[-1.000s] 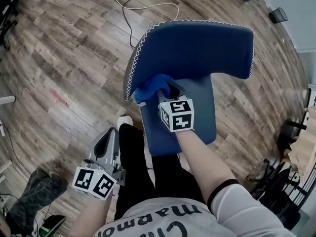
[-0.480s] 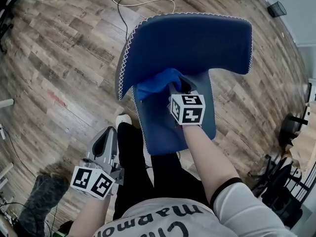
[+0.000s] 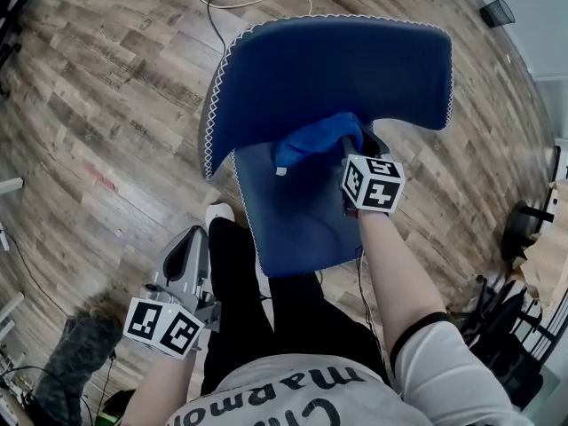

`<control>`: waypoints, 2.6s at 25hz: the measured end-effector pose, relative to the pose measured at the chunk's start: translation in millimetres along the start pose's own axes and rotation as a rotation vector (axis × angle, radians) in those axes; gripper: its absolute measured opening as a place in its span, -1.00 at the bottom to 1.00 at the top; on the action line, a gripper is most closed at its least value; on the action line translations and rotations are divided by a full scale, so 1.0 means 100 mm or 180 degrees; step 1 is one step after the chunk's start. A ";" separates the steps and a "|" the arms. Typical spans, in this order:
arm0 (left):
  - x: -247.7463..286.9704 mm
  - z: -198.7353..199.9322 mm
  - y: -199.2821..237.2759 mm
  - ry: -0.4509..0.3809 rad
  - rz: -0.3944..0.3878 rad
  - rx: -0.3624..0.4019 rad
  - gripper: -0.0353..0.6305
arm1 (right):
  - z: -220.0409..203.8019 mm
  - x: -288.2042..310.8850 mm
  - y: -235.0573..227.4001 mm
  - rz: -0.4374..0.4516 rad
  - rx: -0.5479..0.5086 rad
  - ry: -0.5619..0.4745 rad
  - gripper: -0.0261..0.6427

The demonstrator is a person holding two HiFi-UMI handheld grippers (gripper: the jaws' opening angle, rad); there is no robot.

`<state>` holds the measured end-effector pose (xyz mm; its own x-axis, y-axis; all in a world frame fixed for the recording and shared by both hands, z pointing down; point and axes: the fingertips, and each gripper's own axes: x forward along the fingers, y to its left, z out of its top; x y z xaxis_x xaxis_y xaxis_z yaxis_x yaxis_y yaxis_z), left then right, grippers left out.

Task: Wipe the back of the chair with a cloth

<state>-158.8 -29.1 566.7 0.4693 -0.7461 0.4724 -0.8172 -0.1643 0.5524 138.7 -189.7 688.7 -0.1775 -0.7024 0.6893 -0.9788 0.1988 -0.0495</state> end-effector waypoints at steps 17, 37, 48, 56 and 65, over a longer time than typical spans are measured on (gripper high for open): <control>0.02 0.03 0.03 -0.0085 0.0196 0.0031 -0.87 | 0.04 -0.08 -0.50 -0.0290 -0.0273 0.0132 -0.58; 0.11 0.03 -0.33 -0.0124 0.0142 0.0187 -0.87 | 0.00 -0.51 -1.37 -0.0761 0.0498 -0.0039 -0.58; 0.09 0.24 -1.00 -0.0423 0.0138 0.0261 -0.87 | -0.07 -1.34 -2.08 -0.0912 0.1274 -0.0311 -0.59; -0.15 0.70 -1.66 -0.0836 -0.0048 0.0083 -0.87 | 0.67 -2.32 -1.95 -0.0383 0.1224 -0.0973 -0.59; -1.11 1.67 -2.20 -0.1629 -0.0359 0.0161 -0.87 | 1.91 -3.55 -0.97 0.0815 0.1329 -0.1908 -0.59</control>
<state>-86.6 -17.9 277.8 0.3422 -0.9396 0.0091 -0.7921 -0.2833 0.5406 276.8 -90.1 310.5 -0.3122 -0.9428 0.1166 -0.8361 0.2144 -0.5050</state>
